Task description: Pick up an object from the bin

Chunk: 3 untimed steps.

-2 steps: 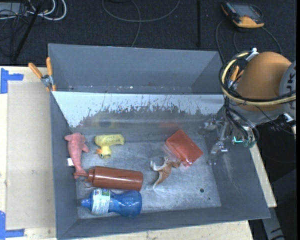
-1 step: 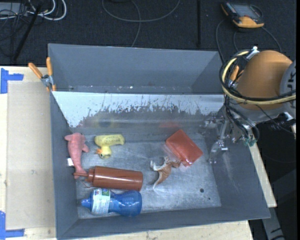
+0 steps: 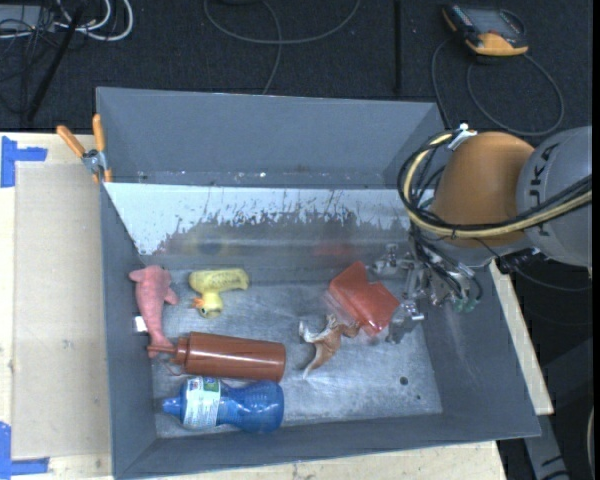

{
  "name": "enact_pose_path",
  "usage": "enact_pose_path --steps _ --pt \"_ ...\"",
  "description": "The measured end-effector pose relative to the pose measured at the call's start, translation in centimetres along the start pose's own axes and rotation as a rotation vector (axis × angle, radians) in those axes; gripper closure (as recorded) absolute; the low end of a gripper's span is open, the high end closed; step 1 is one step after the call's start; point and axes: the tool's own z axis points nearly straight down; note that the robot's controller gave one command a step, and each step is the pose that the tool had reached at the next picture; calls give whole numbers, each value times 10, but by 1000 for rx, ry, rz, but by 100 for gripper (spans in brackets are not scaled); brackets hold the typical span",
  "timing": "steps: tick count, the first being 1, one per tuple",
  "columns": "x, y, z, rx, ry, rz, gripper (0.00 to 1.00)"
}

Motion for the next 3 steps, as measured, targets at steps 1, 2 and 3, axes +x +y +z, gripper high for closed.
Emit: enact_pose_path --steps 1,2,3 --pt "-9 9 12 16 -32 -53 0" --pt "-3 49 5 3 -12 -124 0" --pt "0 84 37 -2 6 -77 0"
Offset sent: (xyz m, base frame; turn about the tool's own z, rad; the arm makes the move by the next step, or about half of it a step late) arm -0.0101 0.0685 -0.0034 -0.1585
